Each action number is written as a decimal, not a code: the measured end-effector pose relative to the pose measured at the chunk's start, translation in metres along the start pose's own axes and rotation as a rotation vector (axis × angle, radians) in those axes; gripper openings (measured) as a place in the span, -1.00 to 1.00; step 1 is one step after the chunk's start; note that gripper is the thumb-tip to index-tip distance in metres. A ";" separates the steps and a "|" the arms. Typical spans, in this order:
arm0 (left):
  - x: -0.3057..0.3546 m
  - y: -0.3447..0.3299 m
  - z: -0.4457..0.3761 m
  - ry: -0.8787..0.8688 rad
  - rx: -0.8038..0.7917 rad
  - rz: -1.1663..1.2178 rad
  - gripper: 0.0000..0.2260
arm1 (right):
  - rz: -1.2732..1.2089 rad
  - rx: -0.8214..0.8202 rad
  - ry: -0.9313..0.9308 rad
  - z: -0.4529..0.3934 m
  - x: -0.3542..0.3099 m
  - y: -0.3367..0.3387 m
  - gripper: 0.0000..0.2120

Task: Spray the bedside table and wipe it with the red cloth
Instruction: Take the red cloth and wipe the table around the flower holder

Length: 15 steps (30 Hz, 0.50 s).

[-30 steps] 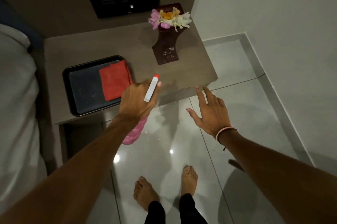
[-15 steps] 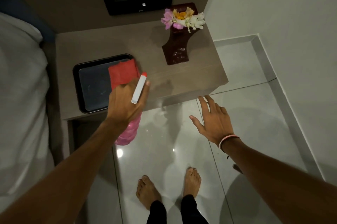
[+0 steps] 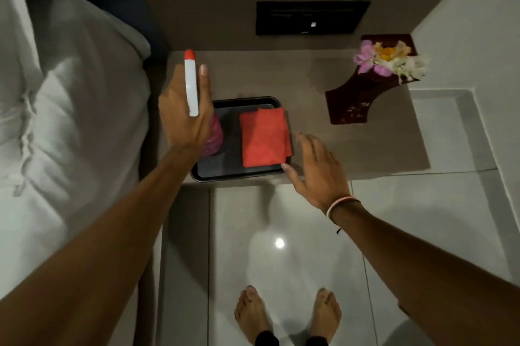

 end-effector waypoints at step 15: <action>-0.078 0.010 0.038 -0.058 -0.451 -0.388 0.03 | -0.248 -0.027 -0.309 -0.094 -0.043 -0.030 -0.08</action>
Point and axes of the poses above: each hand's wrist, its own z-axis away from the middle knuckle, its own y-axis out of the back of the hand, x = y × z, the point moved 7 cm from there along -z, towards the middle knuckle, and after that the axes turned 9 degrees about -y, right-handed, at the moved point
